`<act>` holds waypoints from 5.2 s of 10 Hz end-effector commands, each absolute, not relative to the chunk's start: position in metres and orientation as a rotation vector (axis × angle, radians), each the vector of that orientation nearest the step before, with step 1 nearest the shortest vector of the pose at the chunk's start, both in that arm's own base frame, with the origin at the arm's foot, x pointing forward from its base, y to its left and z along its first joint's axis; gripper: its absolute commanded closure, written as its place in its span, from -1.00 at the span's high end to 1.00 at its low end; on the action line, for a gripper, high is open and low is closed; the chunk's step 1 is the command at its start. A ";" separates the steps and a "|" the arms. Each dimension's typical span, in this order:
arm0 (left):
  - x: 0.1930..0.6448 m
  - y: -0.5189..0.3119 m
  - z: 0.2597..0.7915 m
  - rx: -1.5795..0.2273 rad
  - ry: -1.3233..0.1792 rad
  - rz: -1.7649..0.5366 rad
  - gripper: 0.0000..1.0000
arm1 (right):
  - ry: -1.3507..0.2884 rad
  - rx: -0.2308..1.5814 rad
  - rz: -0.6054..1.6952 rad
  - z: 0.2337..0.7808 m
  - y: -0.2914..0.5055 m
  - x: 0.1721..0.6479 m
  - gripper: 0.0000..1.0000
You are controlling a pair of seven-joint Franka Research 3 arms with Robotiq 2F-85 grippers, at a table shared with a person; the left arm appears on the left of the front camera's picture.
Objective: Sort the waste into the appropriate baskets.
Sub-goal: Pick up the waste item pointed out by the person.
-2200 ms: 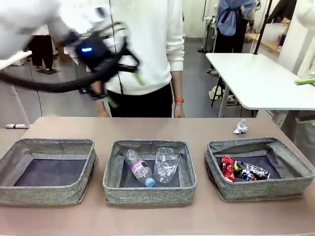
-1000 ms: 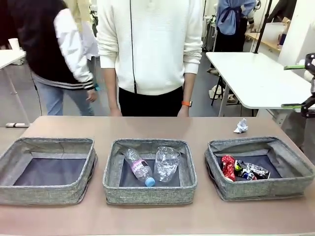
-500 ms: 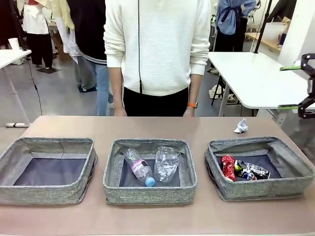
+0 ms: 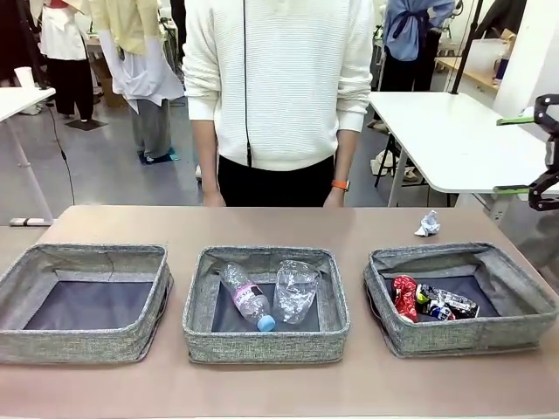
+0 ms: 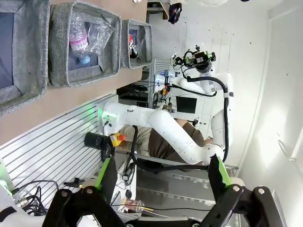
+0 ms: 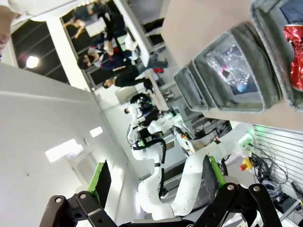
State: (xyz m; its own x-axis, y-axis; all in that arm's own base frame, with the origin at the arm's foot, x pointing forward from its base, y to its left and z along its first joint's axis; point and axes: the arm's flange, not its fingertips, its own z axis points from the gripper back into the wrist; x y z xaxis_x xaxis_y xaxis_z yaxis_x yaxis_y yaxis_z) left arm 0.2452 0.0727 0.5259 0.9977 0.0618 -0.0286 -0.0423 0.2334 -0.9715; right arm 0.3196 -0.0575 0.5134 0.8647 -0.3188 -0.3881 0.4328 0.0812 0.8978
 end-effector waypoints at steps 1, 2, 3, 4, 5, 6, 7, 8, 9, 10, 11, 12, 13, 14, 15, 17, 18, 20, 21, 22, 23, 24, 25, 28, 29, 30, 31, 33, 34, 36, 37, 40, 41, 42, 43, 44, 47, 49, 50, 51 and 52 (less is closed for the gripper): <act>0.243 0.072 0.530 -1.345 -0.015 0.069 1.00 | 0.095 1.392 -0.546 0.515 -0.057 0.320 1.00; 0.243 0.072 0.530 -1.345 -0.015 0.069 1.00 | 0.095 1.392 -0.546 0.515 -0.057 0.320 1.00; 0.243 0.072 0.530 -1.345 -0.015 0.069 1.00 | 0.095 1.392 -0.546 0.515 -0.057 0.320 1.00; 0.243 0.072 0.530 -1.345 -0.015 0.069 1.00 | 0.095 1.392 -0.546 0.515 -0.057 0.320 1.00; 0.243 0.072 0.530 -1.345 -0.015 0.069 1.00 | 0.095 1.392 -0.546 0.515 -0.057 0.320 1.00; 0.243 0.072 0.530 -1.345 -0.015 0.069 1.00 | 0.095 1.392 -0.546 0.515 -0.057 0.320 1.00; 0.243 0.072 0.530 -1.345 -0.015 0.069 1.00 | 0.095 1.392 -0.546 0.515 -0.057 0.320 1.00; 0.243 0.072 0.530 -1.345 -0.015 0.069 1.00 | 0.095 1.392 -0.546 0.515 -0.057 0.320 1.00; 0.243 0.072 0.530 -1.345 -0.015 0.069 1.00 | 0.095 1.392 -0.546 0.515 -0.057 0.320 1.00; 0.243 0.072 0.530 -1.345 -0.015 0.069 1.00 | 0.095 1.392 -0.546 0.515 -0.057 0.320 1.00; 0.243 0.072 0.530 -1.345 -0.015 0.069 1.00 | 0.095 1.392 -0.546 0.515 -0.057 0.320 1.00; 0.243 0.072 0.530 -1.345 -0.015 0.069 1.00 | 0.095 1.392 -0.546 0.515 -0.057 0.320 1.00; 0.243 0.072 0.530 -1.345 -0.015 0.069 1.00 | 0.095 1.392 -0.546 0.515 -0.057 0.320 1.00; 0.243 0.072 0.530 -1.345 -0.015 0.069 1.00 | 0.095 1.392 -0.546 0.515 -0.057 0.320 1.00; 0.243 0.072 0.530 -1.345 -0.015 0.069 1.00 | 0.095 1.392 -0.546 0.515 -0.057 0.320 1.00; 0.243 0.072 0.530 -1.345 -0.015 0.069 1.00 | -0.163 0.934 -0.563 0.507 -0.050 0.345 1.00; 0.243 0.072 0.530 -1.345 -0.015 0.069 1.00 | -0.293 0.545 -0.518 0.503 -0.043 0.370 1.00; 0.243 0.072 0.530 -1.345 -0.015 0.069 1.00 | -0.377 0.156 -0.423 0.500 -0.032 0.403 1.00; 0.243 0.072 0.530 -1.345 -0.015 0.069 1.00 | -0.419 0.112 -0.444 0.500 -0.033 0.409 1.00; 0.243 0.072 0.530 -1.345 -0.015 0.069 1.00 | -0.495 0.104 -0.545 0.502 -0.042 0.409 1.00; 0.243 0.072 0.530 -1.345 -0.015 0.069 1.00 | -0.610 0.211 -0.634 0.517 -0.050 0.401 1.00; 0.243 0.072 0.530 -1.345 -0.015 0.069 1.00 | -0.358 0.457 -0.422 0.508 -0.034 0.410 1.00; 0.243 0.072 0.530 -1.345 -0.015 0.069 1.00 | -0.358 0.457 -0.422 0.508 -0.034 0.410 1.00; 0.243 0.072 0.530 -1.345 -0.015 0.069 1.00 | -0.466 0.193 -0.287 0.489 -0.062 0.452 1.00; 0.243 0.072 0.530 -1.345 -0.015 0.069 1.00 | -0.412 0.196 -0.187 0.467 -0.070 0.474 1.00; 0.243 0.072 0.530 -1.345 -0.015 0.069 1.00 | -0.374 0.208 -0.123 0.445 -0.076 0.495 1.00; 0.243 0.072 0.530 -1.345 -0.015 0.069 1.00 | -0.378 0.262 -0.143 0.420 -0.085 0.518 1.00; 0.243 0.072 0.530 -1.345 -0.015 0.069 1.00 | -0.379 0.301 -0.108 0.375 -0.080 0.543 1.00; 0.243 0.072 0.530 -1.345 -0.015 0.069 1.00 | -0.368 0.315 -0.105 0.353 -0.072 0.552 1.00; 0.243 0.072 0.530 -1.345 -0.015 0.069 1.00 | -0.402 0.365 -0.138 0.324 -0.059 0.563 1.00; 0.243 0.072 0.530 -1.345 -0.015 0.069 1.00 | -0.423 0.344 -0.164 0.312 -0.057 0.567 1.00; 0.243 0.072 0.530 -1.345 -0.015 0.069 1.00 | -0.475 0.306 -0.219 0.303 -0.055 0.568 1.00; 0.243 0.072 0.530 -1.345 -0.015 0.069 1.00 | -0.493 0.306 -0.223 0.299 -0.052 0.569 1.00; 0.243 0.072 0.530 -1.345 -0.015 0.069 1.00 | -0.506 0.298 -0.241 0.294 -0.050 0.571 1.00; 0.243 0.072 0.530 -1.345 -0.015 0.069 1.00 | -0.512 0.316 -0.277 0.290 -0.050 0.574 1.00; 0.243 0.072 0.530 -1.345 -0.015 0.069 1.00 | -0.533 0.312 -0.302 0.288 -0.051 0.576 1.00; 0.243 0.072 0.530 -1.345 -0.015 0.069 1.00 | -0.524 0.301 -0.336 0.286 -0.051 0.579 1.00; 0.243 0.072 0.530 -1.345 -0.015 0.069 1.00 | -0.509 0.289 -0.325 0.287 -0.049 0.580 1.00; 0.243 0.072 0.530 -1.345 -0.015 0.069 1.00 | -0.502 0.293 -0.328 0.287 -0.048 0.579 0.76; 0.243 0.072 0.530 -1.345 -0.015 0.069 1.00 | -0.491 0.299 -0.331 0.287 -0.048 0.579 -0.20; 0.243 0.072 0.530 -1.345 -0.015 0.069 1.00 | -0.478 0.304 -0.332 0.286 -0.048 0.579 -0.44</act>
State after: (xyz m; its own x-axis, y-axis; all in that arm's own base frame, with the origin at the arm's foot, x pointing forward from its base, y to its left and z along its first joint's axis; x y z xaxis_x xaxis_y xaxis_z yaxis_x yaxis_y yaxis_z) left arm 0.2454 0.0724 0.5257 0.9977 0.0608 -0.0314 -0.0448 0.2341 -0.9712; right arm 0.5781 -0.0491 0.2868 0.8289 -0.3831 0.4076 0.2439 0.9033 0.3530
